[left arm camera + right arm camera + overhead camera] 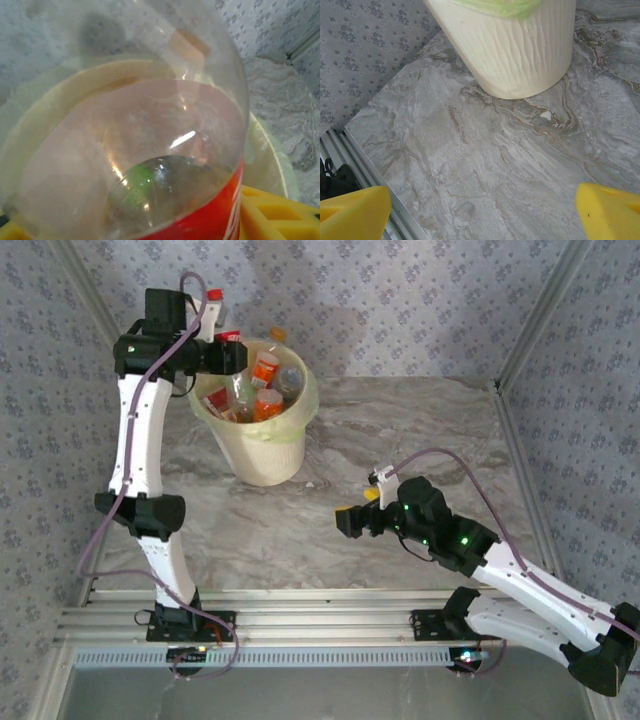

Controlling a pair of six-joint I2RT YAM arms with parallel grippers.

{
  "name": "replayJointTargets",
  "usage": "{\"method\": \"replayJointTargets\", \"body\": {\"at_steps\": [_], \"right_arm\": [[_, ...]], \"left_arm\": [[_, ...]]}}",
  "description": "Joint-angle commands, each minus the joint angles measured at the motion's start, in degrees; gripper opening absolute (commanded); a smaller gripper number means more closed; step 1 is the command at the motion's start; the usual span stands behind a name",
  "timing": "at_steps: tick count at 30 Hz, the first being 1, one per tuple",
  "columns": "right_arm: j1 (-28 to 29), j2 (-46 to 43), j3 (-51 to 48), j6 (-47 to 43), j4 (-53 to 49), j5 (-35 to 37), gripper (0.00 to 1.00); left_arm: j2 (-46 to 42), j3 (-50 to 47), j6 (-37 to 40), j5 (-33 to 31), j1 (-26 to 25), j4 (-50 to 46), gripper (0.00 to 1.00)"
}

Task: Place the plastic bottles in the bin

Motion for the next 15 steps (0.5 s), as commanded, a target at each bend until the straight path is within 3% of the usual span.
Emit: {"method": "replayJointTargets", "body": {"at_steps": [1,9,15], "right_arm": [[-0.30,-0.73,0.65,-0.02,-0.98,-0.05,0.96],[-0.27,-0.06,0.74,0.33,-0.59,-0.35,0.97],[-0.24,0.69,1.04,0.49,-0.25,-0.62,0.97]], "left_arm": [[0.77,3.05,2.54,-0.40,0.01,-2.31,0.58],[2.21,2.84,4.57,0.43,0.01,-5.71,0.59],[3.15,2.33,3.08,2.27,-0.08,-5.41,0.65]]}}
